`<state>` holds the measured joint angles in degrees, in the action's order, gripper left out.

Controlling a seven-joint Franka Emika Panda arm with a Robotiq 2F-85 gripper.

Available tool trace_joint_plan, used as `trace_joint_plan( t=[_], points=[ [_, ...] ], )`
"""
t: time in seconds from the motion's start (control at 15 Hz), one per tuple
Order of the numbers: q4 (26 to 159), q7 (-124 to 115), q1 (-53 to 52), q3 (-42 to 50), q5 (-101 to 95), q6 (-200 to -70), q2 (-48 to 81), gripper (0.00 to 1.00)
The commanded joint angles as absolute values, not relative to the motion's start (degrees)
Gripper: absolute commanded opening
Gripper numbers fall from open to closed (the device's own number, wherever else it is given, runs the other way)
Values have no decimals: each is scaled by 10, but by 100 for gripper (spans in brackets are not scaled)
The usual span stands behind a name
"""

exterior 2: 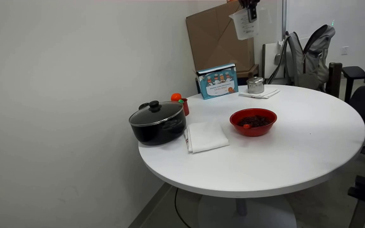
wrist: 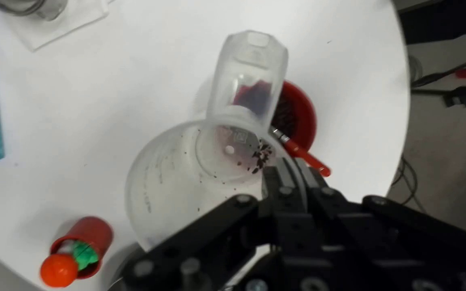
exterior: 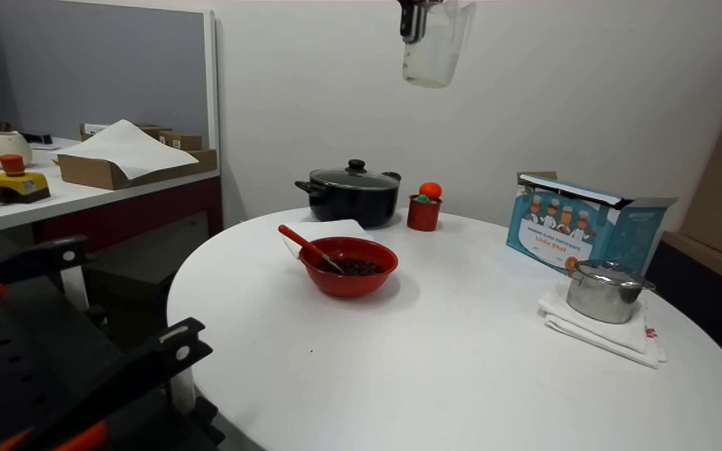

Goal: Move the measuring cup to the center of the table

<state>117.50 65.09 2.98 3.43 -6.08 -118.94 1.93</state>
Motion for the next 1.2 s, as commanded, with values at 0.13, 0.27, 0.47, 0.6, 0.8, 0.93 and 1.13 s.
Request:
trace_joint_plan(
  t=[0.13,0.27,0.47,0.6,0.8,0.93,1.13],
  points=[
    [1084,661,41,22,-49,-1383,173,6],
    [1070,663,48,16,-58,-1413,216,6],
    [1061,662,60,10,-69,-1423,264,7],
    [1054,658,67,14,-81,-1421,286,7],
    [1047,659,80,28,-110,-1423,308,7],
    [1065,665,89,33,-134,-1434,307,7],
    [1084,659,101,36,-154,-1438,309,6]
  ],
)
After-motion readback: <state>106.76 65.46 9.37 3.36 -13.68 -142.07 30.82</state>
